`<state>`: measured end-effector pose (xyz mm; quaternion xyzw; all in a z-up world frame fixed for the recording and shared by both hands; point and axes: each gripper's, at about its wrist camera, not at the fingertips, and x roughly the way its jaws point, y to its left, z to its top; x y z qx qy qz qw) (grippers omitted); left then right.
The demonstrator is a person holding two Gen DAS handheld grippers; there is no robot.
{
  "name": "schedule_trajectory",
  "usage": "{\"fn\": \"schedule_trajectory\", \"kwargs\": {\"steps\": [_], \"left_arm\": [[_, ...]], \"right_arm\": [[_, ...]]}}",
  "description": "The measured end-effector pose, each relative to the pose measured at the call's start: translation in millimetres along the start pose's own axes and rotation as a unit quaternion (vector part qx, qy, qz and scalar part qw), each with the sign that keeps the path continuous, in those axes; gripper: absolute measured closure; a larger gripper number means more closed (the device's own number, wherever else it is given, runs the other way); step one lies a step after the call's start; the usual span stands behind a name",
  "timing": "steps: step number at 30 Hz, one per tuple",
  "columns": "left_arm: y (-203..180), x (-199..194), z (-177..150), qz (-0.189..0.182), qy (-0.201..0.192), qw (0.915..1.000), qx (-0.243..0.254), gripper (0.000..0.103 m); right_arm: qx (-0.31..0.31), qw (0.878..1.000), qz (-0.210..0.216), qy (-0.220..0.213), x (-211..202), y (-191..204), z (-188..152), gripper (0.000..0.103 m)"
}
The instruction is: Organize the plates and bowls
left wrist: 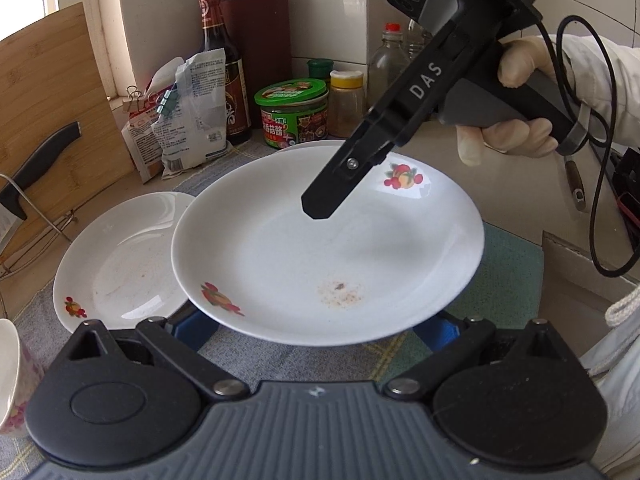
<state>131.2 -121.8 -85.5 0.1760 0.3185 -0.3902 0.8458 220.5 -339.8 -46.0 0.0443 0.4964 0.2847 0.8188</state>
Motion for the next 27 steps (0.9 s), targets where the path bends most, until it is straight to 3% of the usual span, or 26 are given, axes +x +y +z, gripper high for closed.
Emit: {"fn": "schedule_trajectory", "kwargs": {"steps": [12, 27], "left_arm": [[-8, 36, 27, -0.015, 0.014, 0.9998, 0.008, 0.002], [-10, 54, 37, -0.016, 0.031, 0.9994, 0.005, 0.002]], "right_arm": [[0.026, 1.000, -0.008, -0.008, -11, -44, -2, 0.005], [0.032, 0.999, -0.010, -0.007, -7, -67, -2, 0.005]]}}
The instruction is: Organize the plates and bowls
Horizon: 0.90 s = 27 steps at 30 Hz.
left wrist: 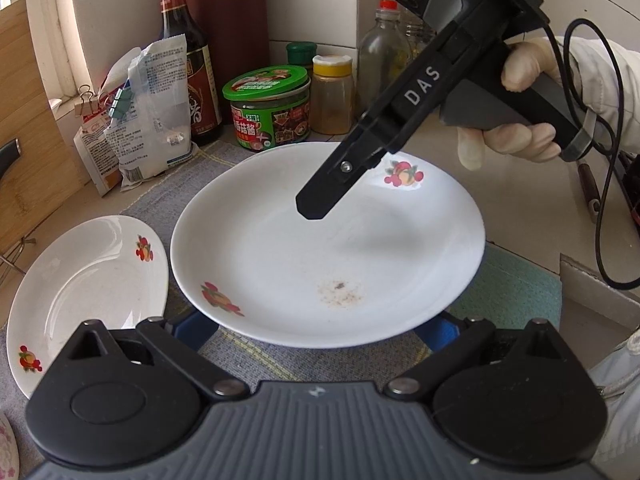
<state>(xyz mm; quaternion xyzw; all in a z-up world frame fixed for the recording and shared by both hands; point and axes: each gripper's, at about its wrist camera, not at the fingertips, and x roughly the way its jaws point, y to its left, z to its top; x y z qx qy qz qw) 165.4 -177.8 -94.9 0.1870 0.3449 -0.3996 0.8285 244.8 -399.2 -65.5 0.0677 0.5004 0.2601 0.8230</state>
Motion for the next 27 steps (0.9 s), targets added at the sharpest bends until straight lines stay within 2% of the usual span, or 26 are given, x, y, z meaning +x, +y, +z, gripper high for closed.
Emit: {"fn": "schedule_trajectory", "kwargs": {"steps": [20, 27], "left_arm": [[3, 12, 5, -0.003, 0.017, 0.9998, -0.007, 0.002], [6, 14, 7, -0.003, 0.018, 0.9998, -0.012, 0.002]], "right_arm": [[-0.003, 1.000, -0.019, 0.020, 13, -8, -1, 0.005], [-0.001, 0.999, -0.041, 0.026, 14, -10, -2, 0.004]]}}
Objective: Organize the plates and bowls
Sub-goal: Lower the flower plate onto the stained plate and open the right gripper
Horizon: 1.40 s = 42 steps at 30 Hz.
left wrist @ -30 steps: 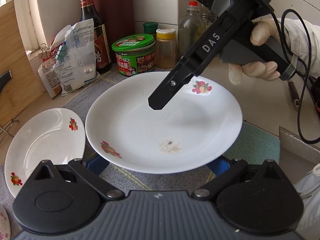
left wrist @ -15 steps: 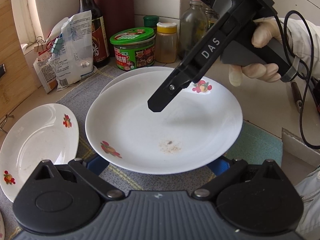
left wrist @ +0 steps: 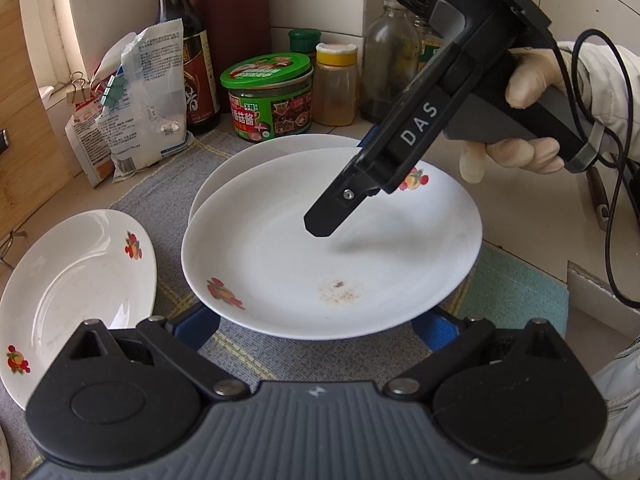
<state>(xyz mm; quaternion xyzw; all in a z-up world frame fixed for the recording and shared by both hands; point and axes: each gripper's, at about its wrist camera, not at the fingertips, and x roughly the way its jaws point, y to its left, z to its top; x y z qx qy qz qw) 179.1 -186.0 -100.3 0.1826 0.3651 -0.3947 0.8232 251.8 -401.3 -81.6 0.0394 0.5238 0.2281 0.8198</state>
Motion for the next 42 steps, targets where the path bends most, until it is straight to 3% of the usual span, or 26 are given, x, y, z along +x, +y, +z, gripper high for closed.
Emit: {"fn": "schedule_trajectory", "kwargs": {"steps": [23, 42], "left_arm": [[-3, -3, -1, 0.009, -0.010, 0.9998, 0.017, 0.003], [-7, -12, -6, 0.007, -0.042, 0.9985, 0.034, 0.003]], "right_arm": [[0.003, 1.000, -0.020, -0.009, -18, 2, -9, 0.004], [0.001, 0.997, -0.081, -0.003, -31, 19, -24, 0.001]]}}
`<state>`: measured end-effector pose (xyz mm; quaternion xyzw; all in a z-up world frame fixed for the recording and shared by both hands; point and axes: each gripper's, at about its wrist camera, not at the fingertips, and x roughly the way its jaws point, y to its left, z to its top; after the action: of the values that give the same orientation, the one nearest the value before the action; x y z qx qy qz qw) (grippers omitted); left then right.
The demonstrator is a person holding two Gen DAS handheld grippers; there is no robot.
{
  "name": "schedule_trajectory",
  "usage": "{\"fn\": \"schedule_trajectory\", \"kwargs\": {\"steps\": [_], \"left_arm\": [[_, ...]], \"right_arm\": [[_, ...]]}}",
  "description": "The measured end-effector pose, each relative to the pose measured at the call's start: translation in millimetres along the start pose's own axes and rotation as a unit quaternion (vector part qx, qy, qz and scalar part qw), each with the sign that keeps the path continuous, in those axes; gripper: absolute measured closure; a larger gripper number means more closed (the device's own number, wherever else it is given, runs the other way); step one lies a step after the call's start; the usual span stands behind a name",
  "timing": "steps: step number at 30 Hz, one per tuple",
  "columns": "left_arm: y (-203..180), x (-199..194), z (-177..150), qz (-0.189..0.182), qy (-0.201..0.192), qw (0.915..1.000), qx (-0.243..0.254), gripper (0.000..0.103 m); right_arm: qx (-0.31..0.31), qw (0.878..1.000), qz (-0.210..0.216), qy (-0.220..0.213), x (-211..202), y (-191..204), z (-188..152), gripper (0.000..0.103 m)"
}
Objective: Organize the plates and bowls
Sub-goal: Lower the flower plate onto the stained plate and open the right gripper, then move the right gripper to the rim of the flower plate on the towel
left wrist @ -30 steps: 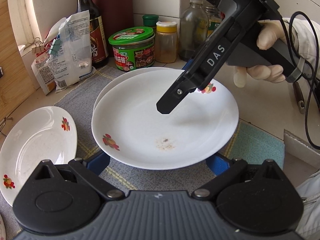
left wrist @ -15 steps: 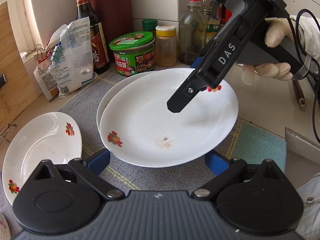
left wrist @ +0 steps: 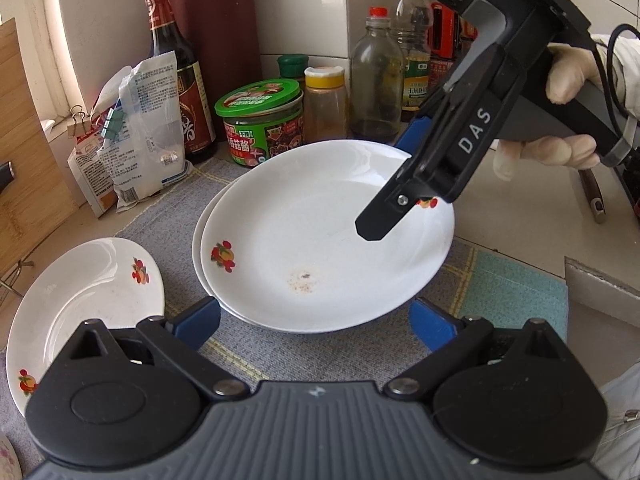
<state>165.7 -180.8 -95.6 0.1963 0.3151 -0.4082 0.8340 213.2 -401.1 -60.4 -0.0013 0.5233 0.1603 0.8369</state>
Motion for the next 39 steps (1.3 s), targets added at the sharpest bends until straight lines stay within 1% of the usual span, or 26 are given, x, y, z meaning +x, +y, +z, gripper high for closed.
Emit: {"fn": "schedule_trajectory", "kwargs": {"steps": [5, 11, 14, 19, 22, 26, 28, 31, 34, 39], "left_arm": [[2, -13, -4, 0.017, -0.012, 0.9997, -0.015, 0.002], [10, -37, -12, 0.048, -0.030, 0.9973, -0.046, 0.001], [14, -52, -17, 0.071, -0.042, 0.9944, -0.066, 0.001], [19, -75, -29, 0.114, -0.045, 0.9878, -0.096, 0.001], [23, -91, -40, 0.132, -0.048, 0.9815, -0.130, 0.001], [29, -110, -58, 0.149, -0.048, 0.9738, -0.165, 0.001], [31, -119, -68, 0.156, -0.047, 0.9705, -0.177, 0.001], [35, -132, -83, 0.166, -0.046, 0.9669, -0.188, 0.001], [40, -144, -96, 0.166, -0.046, 0.9664, -0.191, 0.001], [45, -149, -110, 0.166, -0.043, 0.9675, -0.186, 0.001]], "right_arm": [[-0.012, 0.999, -0.033, -0.003, -4, 10, -3, 0.000], [-0.047, 0.996, -0.055, -0.046, -20, 37, -3, 0.000], [-0.056, 0.994, -0.064, -0.068, -24, 52, -4, 0.000], [-0.062, 0.990, -0.070, -0.102, -29, 82, -12, 0.000], [-0.062, 0.988, -0.071, -0.126, -33, 100, -19, 0.000], [-0.062, 0.984, -0.083, -0.148, -35, 124, -25, 0.000], [-0.056, 0.982, -0.087, -0.161, -36, 138, -30, 0.000], [-0.043, 0.980, -0.091, -0.170, -36, 156, -37, 0.000], [-0.032, 0.979, -0.097, -0.175, -36, 172, -45, 0.000], [-0.012, 0.978, -0.105, -0.182, -37, 190, -54, 0.000]]}}
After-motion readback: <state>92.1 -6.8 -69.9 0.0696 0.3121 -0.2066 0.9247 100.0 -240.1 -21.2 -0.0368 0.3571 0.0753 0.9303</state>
